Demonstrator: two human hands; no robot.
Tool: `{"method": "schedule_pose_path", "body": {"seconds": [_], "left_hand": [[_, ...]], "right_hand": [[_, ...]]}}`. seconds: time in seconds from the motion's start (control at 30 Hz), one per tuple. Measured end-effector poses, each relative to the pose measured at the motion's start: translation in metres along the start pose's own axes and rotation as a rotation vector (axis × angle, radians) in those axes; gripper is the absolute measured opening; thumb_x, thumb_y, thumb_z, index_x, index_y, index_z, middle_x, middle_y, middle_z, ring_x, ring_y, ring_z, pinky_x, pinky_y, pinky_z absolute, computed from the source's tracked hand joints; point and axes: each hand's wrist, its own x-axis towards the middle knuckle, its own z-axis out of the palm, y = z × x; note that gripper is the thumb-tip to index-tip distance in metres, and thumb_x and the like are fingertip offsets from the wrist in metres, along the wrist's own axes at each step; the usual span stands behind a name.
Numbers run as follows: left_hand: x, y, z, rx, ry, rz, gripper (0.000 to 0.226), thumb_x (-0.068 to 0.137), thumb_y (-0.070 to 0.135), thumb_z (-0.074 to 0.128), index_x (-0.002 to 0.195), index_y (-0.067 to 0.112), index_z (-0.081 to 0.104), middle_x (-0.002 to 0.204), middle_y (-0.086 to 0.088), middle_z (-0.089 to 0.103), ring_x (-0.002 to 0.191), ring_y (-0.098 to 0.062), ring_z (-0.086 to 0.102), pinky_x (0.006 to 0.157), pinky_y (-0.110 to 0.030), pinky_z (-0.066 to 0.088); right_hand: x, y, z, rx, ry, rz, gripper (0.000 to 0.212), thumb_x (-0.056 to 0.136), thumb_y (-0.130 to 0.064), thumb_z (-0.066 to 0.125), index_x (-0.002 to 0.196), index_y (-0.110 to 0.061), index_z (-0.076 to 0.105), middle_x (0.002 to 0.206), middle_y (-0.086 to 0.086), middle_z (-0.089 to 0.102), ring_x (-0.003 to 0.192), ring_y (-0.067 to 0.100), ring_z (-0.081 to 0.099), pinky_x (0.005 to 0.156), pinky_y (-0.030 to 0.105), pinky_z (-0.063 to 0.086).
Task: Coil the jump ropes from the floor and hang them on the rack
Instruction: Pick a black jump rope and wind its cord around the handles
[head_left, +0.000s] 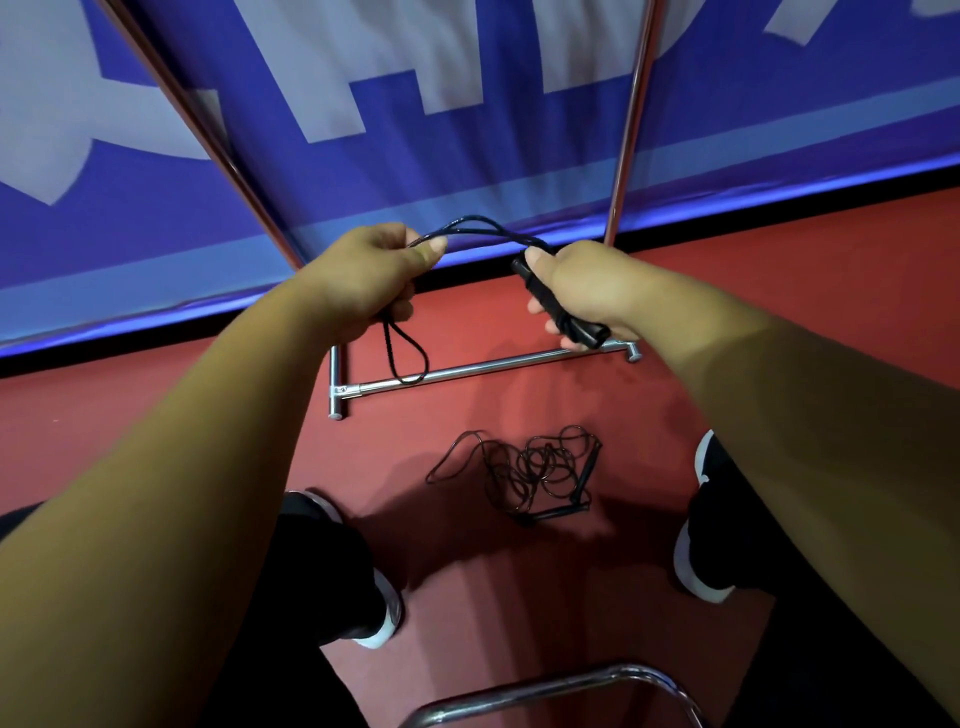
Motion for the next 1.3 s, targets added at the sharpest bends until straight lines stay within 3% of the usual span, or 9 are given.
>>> {"method": "schedule_pose_path", "body": {"seconds": [0.13,0.33,0.47,0.6,0.7,0.9,1.1,1.2,1.3], "left_hand": [[-0.005,0.016,-0.005,-0.229,-0.107,0.014,0.035,0.101,0.045,0.063,0.076,0.026,0.049,0.071,0.003,0.046,0.057,-0.014,0.022,0.057,-0.031,0.021],[-0.006,0.015,-0.008,-0.199,-0.069,0.163,0.027,0.106,0.030,0.059,0.082,0.024,0.051,0.078,-0.001,0.064,0.066,-0.015,0.051,0.065,-0.033,0.042],[-0.010,0.018,-0.017,0.147,-0.099,0.196,0.025,0.090,0.019,0.081,0.091,0.002,0.063,0.083,-0.011,0.077,0.068,-0.022,0.060,0.059,-0.029,0.045],[-0.011,0.018,-0.013,0.547,-0.057,0.119,0.028,0.074,0.018,0.094,0.075,0.008,0.068,0.051,0.008,0.060,0.045,-0.006,0.047,0.049,-0.022,0.041],[-0.006,0.013,-0.008,0.650,0.005,-0.018,0.030,0.070,0.021,0.096,0.080,0.013,0.069,0.061,-0.002,0.062,0.047,-0.014,0.053,0.047,-0.022,0.044],[0.000,-0.004,0.003,0.393,0.135,-0.180,0.012,0.096,0.020,0.074,0.097,0.009,0.069,0.079,-0.007,0.063,0.060,-0.016,0.062,0.044,-0.019,0.051],[0.005,0.009,0.002,-0.315,-0.037,-0.022,0.017,0.104,0.005,0.054,0.089,0.014,0.058,0.074,-0.004,0.054,0.056,-0.012,0.036,0.048,-0.023,0.035],[0.002,0.018,-0.002,-0.313,-0.158,-0.012,0.019,0.106,0.031,0.053,0.103,0.014,0.063,0.077,0.002,0.061,0.059,-0.010,0.039,0.054,-0.024,0.035],[-0.001,0.014,-0.002,-0.133,-0.173,0.058,0.017,0.107,0.024,0.055,0.092,0.019,0.062,0.081,0.000,0.073,0.061,-0.009,0.048,0.056,-0.022,0.042]], "right_hand": [[-0.004,-0.008,0.000,0.166,0.071,-0.026,0.065,0.108,-0.067,0.034,0.106,-0.012,0.068,0.095,0.004,0.079,0.067,0.022,0.069,0.057,0.038,0.061],[-0.007,-0.010,-0.001,0.221,0.091,-0.034,0.047,0.109,-0.063,0.039,0.107,-0.022,0.063,0.097,0.005,0.078,0.065,0.021,0.066,0.055,0.036,0.060],[-0.005,-0.007,-0.005,0.169,0.123,-0.068,0.038,0.109,-0.057,0.045,0.106,-0.024,0.062,0.099,0.003,0.079,0.068,0.022,0.068,0.059,0.038,0.061],[-0.006,-0.011,-0.004,0.101,0.140,-0.125,0.037,0.105,-0.056,0.050,0.108,-0.022,0.064,0.094,-0.001,0.080,0.066,0.019,0.069,0.061,0.041,0.063],[-0.008,-0.015,0.001,0.083,0.124,-0.178,0.034,0.104,-0.053,0.053,0.107,-0.022,0.066,0.091,-0.002,0.080,0.061,0.017,0.068,0.059,0.041,0.062],[-0.010,-0.014,0.008,-0.017,0.096,-0.244,0.031,0.104,-0.051,0.056,0.103,-0.022,0.067,0.088,-0.003,0.080,0.060,0.016,0.070,0.055,0.043,0.064],[-0.006,-0.009,0.005,-0.066,0.154,-0.179,0.035,0.106,-0.051,0.051,0.102,-0.020,0.066,0.091,-0.003,0.079,0.062,0.017,0.071,0.056,0.046,0.065],[-0.004,-0.006,0.004,-0.051,0.175,-0.141,0.037,0.105,-0.053,0.050,0.102,-0.019,0.066,0.091,-0.002,0.079,0.064,0.019,0.072,0.056,0.045,0.065],[-0.004,-0.010,0.001,0.057,0.197,-0.108,0.038,0.105,-0.053,0.051,0.102,-0.019,0.067,0.090,-0.001,0.080,0.065,0.020,0.073,0.054,0.040,0.062]]}}
